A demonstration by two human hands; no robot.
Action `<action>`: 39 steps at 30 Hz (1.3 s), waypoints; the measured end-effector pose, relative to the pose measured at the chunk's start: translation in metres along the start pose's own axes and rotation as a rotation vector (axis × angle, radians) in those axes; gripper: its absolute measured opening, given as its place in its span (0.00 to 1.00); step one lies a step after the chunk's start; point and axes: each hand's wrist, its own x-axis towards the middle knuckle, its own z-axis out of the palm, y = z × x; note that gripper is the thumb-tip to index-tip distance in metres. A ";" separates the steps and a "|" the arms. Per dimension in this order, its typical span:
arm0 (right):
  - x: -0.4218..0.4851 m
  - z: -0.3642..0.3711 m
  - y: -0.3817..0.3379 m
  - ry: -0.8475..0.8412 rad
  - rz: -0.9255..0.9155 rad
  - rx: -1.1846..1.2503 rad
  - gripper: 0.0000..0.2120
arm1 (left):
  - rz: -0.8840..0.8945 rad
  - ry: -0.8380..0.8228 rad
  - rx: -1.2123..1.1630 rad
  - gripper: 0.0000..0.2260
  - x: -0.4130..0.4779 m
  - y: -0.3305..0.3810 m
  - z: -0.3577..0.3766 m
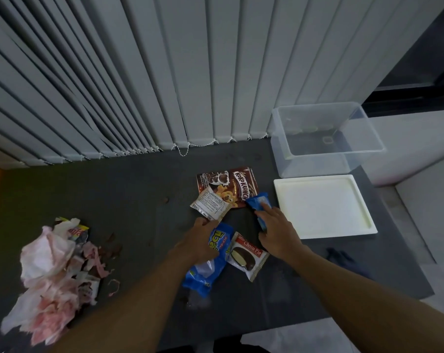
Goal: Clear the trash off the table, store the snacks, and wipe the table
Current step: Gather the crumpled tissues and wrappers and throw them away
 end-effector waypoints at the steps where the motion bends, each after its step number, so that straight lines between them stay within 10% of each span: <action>1: 0.000 0.000 -0.003 0.023 -0.002 -0.011 0.30 | 0.004 0.015 -0.004 0.41 -0.002 -0.001 -0.002; 26: 0.014 0.031 -0.222 0.044 -0.345 0.008 0.34 | -0.216 0.410 0.081 0.39 -0.132 -0.164 -0.091; 39: 0.024 0.096 -0.323 -0.039 -0.430 -0.055 0.33 | -0.430 0.097 0.243 0.55 -0.212 -0.272 -0.057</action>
